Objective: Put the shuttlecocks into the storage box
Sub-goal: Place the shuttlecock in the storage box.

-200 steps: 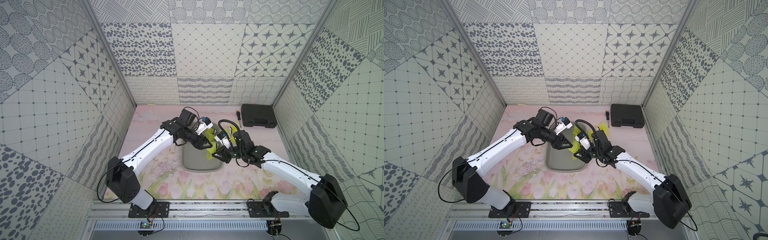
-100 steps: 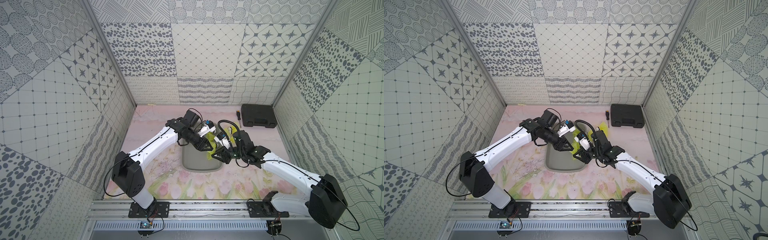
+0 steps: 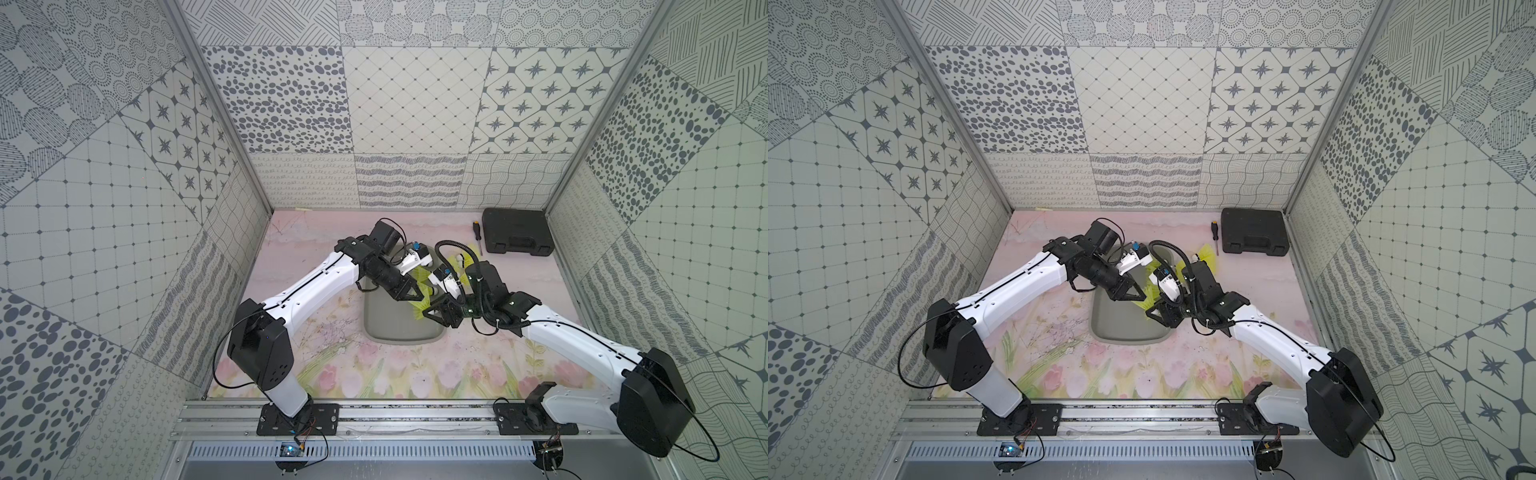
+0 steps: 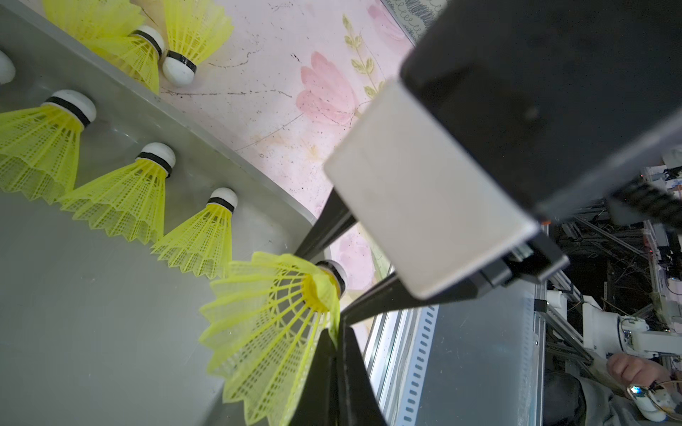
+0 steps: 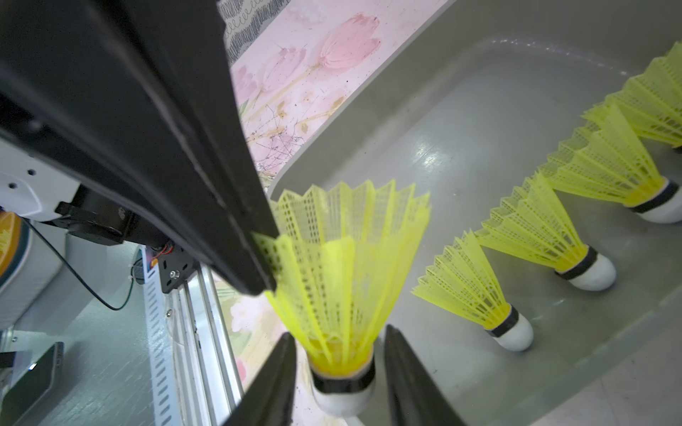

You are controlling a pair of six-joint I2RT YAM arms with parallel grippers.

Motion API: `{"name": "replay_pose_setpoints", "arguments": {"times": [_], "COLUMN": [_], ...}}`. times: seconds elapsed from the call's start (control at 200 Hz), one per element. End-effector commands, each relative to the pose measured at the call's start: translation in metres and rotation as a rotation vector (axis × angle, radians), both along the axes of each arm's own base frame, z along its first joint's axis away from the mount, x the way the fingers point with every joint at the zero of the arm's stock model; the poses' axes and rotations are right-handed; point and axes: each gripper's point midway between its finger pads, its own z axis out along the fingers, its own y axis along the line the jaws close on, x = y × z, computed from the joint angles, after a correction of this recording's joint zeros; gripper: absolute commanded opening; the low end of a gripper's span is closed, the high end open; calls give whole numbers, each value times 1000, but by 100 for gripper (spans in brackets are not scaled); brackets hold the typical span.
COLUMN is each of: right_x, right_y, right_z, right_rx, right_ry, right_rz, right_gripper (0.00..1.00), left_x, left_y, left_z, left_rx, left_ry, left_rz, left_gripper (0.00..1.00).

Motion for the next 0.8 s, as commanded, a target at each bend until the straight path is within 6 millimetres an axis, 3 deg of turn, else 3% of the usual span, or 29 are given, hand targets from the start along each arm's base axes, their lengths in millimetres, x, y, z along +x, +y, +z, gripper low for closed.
{"name": "replay_pose_setpoints", "arguments": {"times": [0.0, 0.06, 0.225, 0.365, 0.6, 0.795], "right_x": [9, 13, 21, 30, 48, 56], "right_y": [-2, -6, -22, -40, -71, -79], "right_z": [9, 10, 10, 12, 4, -15], "right_rx": [16, 17, 16, 10, -22, -41], "right_ry": [-80, -105, -164, -195, -139, -9], "right_rz": [-43, -76, -188, -309, -536, -620], "right_gripper": [58, 66, 71, 73, 73, 70], "left_x": [7, 17, 42, 51, 49, 42], "left_y": [-11, -12, -8, 5, 15, 17], "left_z": [11, 11, 8, -4, -20, -37], "left_rx": [-61, -68, -106, -122, -212, -245], "left_ry": [27, 17, 4, 42, 168, 252], "left_rz": [74, 139, 362, 551, 744, 833], "left_gripper": [0, 0, 0, 0, 0, 0]}}
